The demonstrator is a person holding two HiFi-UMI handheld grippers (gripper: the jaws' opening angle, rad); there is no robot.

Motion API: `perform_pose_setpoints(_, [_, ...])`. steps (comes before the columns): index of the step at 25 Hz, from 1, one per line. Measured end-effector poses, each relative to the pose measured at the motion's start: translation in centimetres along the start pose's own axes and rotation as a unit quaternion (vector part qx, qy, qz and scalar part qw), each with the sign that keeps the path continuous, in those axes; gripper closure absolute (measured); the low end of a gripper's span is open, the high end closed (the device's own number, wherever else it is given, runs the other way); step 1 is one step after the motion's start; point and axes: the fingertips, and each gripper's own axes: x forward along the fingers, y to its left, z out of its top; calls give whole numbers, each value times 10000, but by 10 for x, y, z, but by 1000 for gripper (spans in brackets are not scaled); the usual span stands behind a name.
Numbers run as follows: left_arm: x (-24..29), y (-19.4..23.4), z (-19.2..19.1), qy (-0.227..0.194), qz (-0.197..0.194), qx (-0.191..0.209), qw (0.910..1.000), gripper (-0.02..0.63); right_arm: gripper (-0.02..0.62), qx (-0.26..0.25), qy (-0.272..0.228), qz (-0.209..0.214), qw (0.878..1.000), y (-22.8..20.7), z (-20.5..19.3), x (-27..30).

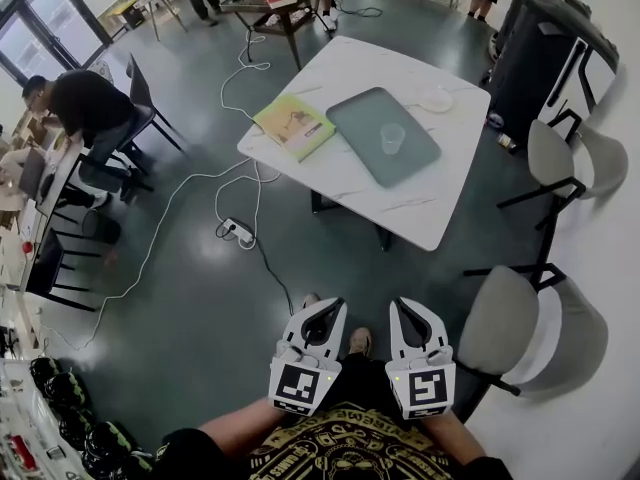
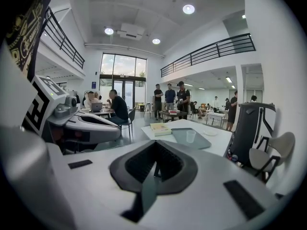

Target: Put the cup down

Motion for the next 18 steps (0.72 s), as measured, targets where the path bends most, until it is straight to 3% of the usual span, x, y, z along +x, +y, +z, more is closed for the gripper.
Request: perform_pose_setpoints(18, [9, 4, 9, -81, -43, 22, 10000, 598, 592, 13, -63, -91, 9999, -8, 4, 8])
